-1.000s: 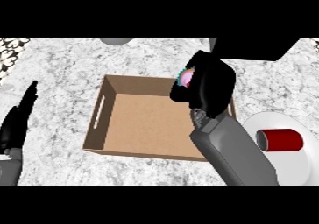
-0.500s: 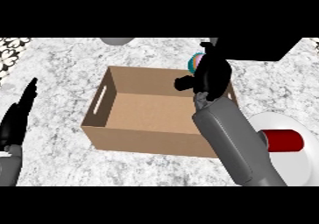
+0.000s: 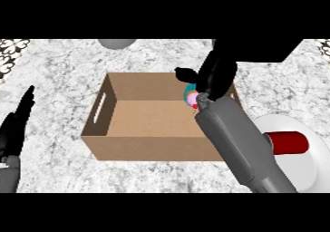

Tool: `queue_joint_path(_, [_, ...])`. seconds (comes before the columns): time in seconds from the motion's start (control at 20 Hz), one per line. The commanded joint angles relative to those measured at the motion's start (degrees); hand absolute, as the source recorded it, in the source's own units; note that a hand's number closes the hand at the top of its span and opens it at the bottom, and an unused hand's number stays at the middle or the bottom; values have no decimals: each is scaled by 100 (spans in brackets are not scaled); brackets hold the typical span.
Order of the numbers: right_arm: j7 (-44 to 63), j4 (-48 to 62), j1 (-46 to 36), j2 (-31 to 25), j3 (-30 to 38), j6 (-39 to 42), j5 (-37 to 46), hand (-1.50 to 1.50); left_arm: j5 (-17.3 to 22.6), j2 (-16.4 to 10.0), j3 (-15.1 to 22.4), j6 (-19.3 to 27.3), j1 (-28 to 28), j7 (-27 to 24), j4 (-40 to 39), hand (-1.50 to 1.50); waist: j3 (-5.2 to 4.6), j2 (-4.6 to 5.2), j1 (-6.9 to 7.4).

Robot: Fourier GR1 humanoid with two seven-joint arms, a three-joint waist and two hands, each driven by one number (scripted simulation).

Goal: Pick the cupcake from the plate and place it in the cardboard box

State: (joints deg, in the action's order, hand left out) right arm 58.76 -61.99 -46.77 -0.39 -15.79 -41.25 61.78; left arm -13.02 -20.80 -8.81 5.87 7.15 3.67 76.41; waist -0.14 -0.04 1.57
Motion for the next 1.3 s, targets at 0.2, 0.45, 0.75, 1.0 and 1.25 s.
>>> queue_joint_path(0.2, [494, -1683, 674, 37, 99, -634, 555, -150, 98, -157, -196, -110, -23, 212, 147, 0, 16, -55, -252])
queue_joint_path(0.45, [691, -3514, 2038, 38, -39, -203, 1011, -150, -37, -44, -228, 94, -356, -265, -89, 0, 11, -74, -356])
queue_joint_path(0.75, [399, -5677, 4460, -296, -559, 71, 1235, -150, 19, -63, -309, 42, -471, -289, -18, 0, 12, -67, -407])
queue_joint_path(1.0, [304, -7475, 6019, -683, -1023, 562, 1327, -150, 57, -44, -278, -71, -460, -141, 126, 0, 13, -49, -343])
queue_joint_path(1.25, [-115, -8267, 7598, -1386, -1606, 168, 925, -150, -22, -36, -231, -30, 22, 293, 165, 0, 20, -33, -324])
